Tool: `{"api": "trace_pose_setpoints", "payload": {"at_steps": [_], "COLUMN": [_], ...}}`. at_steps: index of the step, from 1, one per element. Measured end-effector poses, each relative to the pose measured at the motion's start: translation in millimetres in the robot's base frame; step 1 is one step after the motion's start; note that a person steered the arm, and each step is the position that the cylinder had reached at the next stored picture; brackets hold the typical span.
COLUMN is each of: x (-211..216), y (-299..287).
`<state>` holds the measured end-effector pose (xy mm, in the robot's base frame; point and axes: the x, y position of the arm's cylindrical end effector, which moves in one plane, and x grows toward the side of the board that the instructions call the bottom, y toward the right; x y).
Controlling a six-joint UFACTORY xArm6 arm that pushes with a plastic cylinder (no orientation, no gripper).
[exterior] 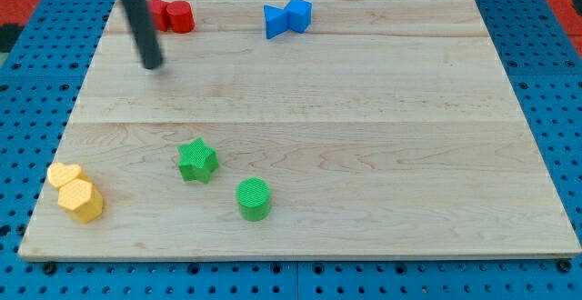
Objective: Push red star along with red circle closer to the blue triangle
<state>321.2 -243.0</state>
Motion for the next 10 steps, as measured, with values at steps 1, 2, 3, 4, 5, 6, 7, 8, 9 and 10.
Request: {"api": "trace_pose_setpoints", "payload": {"at_steps": [1, 2, 3, 4, 5, 6, 7, 8, 9, 10], "x": [-42.9, -67.7, -76.0, -76.0, -75.8, -94.0, -120.8, -126.9, -108.1, -66.7], "y": [-62.0, -43.7, -5.1, 74.4, 56.0, 28.8, 48.7, 84.9, 149.3, 186.3]}}
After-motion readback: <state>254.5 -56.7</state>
